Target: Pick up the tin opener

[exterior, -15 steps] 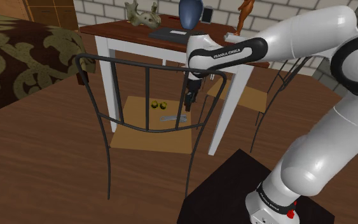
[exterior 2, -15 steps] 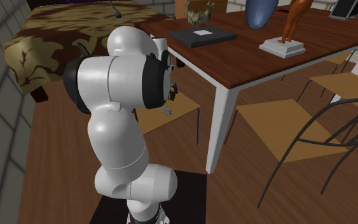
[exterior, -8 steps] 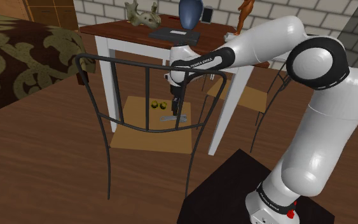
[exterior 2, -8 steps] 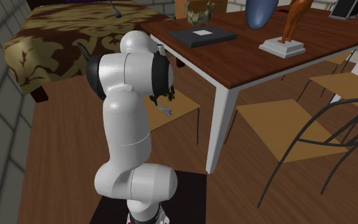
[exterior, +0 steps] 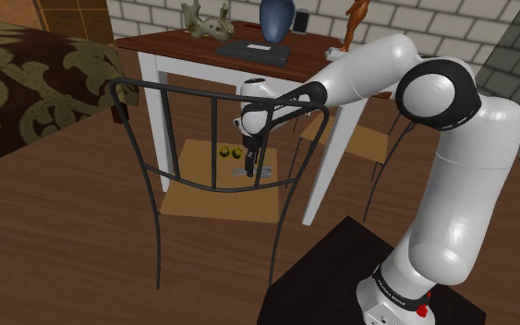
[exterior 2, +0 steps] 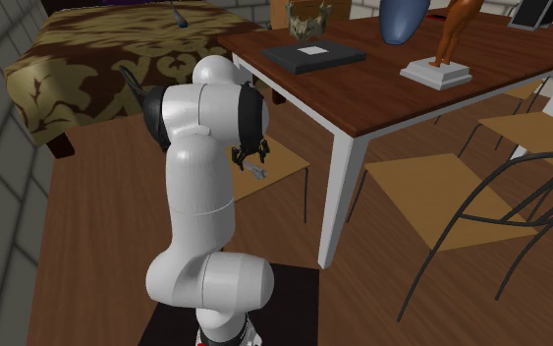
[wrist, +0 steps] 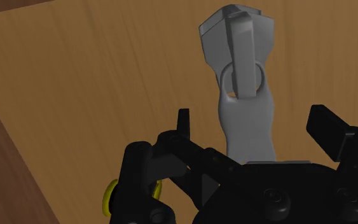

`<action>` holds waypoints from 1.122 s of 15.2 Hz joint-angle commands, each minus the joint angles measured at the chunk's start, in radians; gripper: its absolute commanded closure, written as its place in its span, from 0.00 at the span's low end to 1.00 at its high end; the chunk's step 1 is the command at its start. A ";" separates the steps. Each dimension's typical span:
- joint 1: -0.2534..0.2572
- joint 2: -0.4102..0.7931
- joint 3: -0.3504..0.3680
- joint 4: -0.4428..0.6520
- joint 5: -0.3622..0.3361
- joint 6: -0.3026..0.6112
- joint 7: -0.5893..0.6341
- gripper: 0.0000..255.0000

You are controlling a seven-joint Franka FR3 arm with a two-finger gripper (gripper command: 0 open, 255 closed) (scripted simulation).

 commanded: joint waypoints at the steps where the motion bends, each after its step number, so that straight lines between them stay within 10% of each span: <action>1: 0.000 0.008 0.000 -0.005 -0.001 0.013 0.001 0.00; 2: 0.000 0.008 0.000 -0.005 -0.001 0.013 0.001 0.00; 3: 0.000 0.009 0.000 -0.006 -0.001 0.015 0.001 1.00; 17: 0.000 -0.028 0.001 0.018 0.003 -0.045 -0.004 1.00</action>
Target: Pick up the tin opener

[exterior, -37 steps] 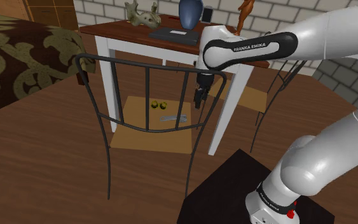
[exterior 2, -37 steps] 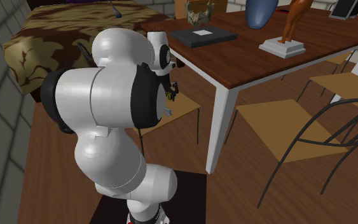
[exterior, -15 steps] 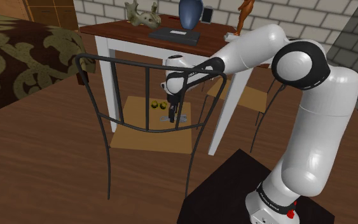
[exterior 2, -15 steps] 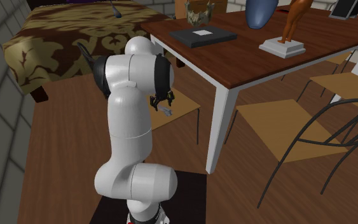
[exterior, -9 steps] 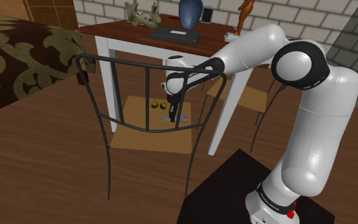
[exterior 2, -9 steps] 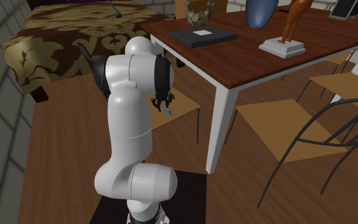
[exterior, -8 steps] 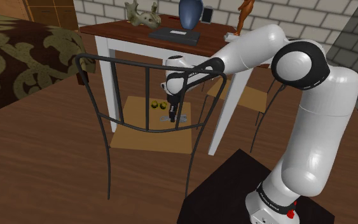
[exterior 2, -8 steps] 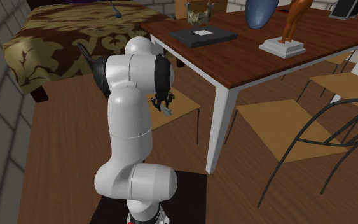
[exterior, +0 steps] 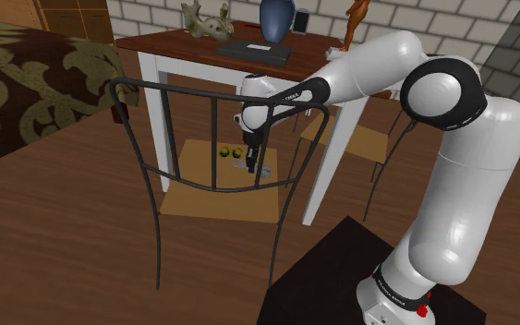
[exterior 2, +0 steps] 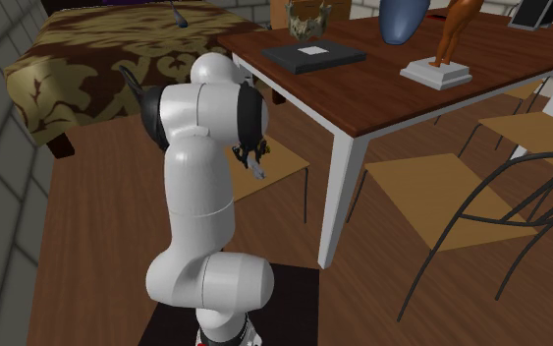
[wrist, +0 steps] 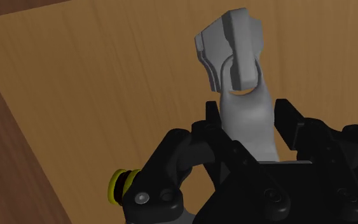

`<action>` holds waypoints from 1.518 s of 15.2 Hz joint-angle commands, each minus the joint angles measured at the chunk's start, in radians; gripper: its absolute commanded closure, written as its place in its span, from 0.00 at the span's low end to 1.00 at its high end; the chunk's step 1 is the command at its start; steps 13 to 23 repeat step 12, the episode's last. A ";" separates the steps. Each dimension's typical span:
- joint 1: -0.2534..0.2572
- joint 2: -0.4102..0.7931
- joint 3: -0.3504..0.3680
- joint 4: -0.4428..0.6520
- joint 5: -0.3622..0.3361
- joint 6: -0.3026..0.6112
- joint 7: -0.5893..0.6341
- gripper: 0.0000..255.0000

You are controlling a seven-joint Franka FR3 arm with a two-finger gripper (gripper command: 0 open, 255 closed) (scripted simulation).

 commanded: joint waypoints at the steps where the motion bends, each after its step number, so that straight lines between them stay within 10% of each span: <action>1: -0.001 -0.012 0.000 0.011 0.002 -0.023 -0.003 1.00; 23: -0.001 -0.065 0.001 0.069 0.008 -0.133 -0.011 1.00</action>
